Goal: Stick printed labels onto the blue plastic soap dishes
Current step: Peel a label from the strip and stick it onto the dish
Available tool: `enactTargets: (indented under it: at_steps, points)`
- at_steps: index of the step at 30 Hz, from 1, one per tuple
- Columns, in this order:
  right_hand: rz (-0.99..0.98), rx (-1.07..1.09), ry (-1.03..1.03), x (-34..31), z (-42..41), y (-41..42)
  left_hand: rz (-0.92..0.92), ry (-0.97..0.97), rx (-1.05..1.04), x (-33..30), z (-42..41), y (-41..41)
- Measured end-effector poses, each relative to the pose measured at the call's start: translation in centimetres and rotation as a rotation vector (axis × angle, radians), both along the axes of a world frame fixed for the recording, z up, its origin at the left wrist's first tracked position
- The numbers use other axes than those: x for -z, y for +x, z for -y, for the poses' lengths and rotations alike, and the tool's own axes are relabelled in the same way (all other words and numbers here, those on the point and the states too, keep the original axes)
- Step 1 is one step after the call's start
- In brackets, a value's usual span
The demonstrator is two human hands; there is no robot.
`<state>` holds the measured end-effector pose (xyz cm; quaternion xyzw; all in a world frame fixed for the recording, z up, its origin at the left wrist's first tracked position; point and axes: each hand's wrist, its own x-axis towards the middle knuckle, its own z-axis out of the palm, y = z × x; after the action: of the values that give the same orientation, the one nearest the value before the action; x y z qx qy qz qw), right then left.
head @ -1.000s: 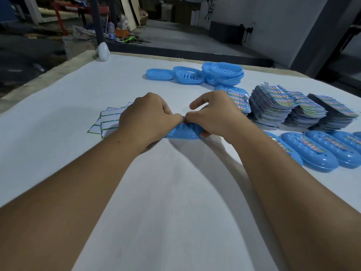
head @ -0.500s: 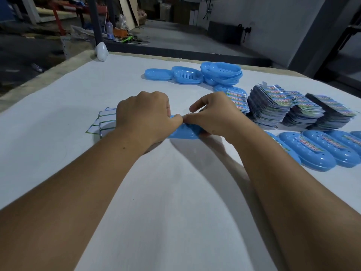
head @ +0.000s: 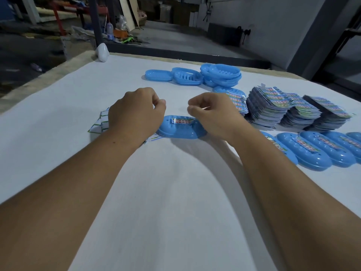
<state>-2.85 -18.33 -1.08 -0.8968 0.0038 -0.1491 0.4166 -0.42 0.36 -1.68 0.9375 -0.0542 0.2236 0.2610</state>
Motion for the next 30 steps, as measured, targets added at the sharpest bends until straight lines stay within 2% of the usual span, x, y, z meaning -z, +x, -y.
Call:
enactTargets:
  at_steps: [3,13,21,24,27,30]
  points:
    - [-0.029,-0.090,-0.031,0.4,-0.8,-0.1,-0.006,-0.021,0.008,0.0,-0.1,-0.1]
    - [-0.050,-0.158,-0.110,0.7,-1.2,-0.9,-0.016,-0.066,0.025,-0.1,-0.2,-0.3]
    - [-0.070,-0.181,-0.308,0.3,-1.5,-2.4,-0.001,-0.090,0.037,-0.2,-0.4,-0.4]
    - [-0.022,-0.088,-0.393,0.2,-2.1,-3.2,0.000,-0.096,0.043,-0.2,-0.5,-0.6]
    - [0.014,0.115,-0.576,-0.2,-2.0,-4.4,-0.008,-0.105,0.054,-0.1,-0.6,-0.7]
    - [-0.032,0.307,-0.738,-0.4,-1.0,-6.2,-0.015,-0.114,0.054,-0.1,-0.6,-0.7]
